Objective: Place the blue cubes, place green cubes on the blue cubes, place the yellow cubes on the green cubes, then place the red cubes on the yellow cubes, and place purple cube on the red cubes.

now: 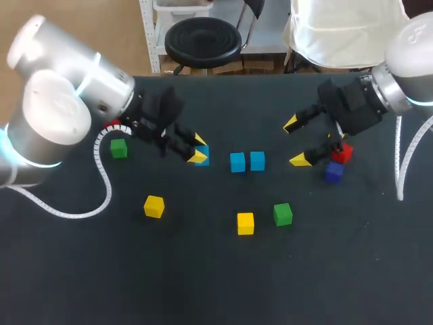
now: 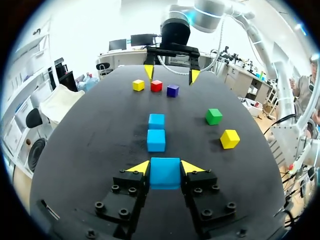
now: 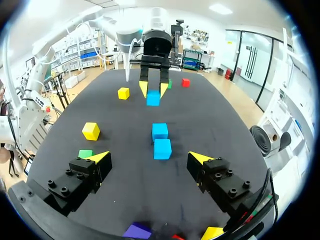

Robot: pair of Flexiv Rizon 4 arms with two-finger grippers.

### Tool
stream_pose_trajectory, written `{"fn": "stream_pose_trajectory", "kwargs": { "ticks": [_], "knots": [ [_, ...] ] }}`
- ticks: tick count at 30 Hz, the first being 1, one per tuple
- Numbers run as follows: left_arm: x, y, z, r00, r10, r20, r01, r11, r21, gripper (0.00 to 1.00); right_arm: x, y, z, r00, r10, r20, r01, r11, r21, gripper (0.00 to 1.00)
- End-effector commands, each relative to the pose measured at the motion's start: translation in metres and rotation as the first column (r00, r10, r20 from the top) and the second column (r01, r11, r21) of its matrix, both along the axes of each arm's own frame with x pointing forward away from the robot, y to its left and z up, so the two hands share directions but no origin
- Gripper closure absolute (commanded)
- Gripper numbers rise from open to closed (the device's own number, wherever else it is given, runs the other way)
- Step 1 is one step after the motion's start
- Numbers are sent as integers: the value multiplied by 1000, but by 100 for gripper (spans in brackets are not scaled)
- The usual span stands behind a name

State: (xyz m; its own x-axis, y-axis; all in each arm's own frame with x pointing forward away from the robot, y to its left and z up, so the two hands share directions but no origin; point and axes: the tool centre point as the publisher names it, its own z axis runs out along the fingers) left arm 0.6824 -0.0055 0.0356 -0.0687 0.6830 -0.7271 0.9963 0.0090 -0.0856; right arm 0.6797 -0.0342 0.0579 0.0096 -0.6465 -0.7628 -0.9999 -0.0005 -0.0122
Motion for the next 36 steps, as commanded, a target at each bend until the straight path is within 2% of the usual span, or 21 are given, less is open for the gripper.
{"fn": "stream_pose_trajectory", "kwargs": {
  "ticks": [1,5,29,31,36],
  "knots": [
    [-2,-4,-6,1000,-12,-8,11,1000,-14,100,0,0,0,1000,0,0,0,1000,0,0],
    [0,-6,-8,1000,19,-5,-19,999,32,100,0,0,0,1000,0,0,0,1000,0,0],
    [0,-6,-8,1000,19,-5,-19,999,32,100,0,0,0,1000,0,0,0,1000,0,0],
    [4,-16,-5,1000,5,7,-5,1000,24,100,0,0,0,1000,0,0,0,1000,0,0],
    [13,-36,-3,998,-47,41,45,997,55,100,0,0,0,1000,0,0,0,1000,0,0]
  ]
}}
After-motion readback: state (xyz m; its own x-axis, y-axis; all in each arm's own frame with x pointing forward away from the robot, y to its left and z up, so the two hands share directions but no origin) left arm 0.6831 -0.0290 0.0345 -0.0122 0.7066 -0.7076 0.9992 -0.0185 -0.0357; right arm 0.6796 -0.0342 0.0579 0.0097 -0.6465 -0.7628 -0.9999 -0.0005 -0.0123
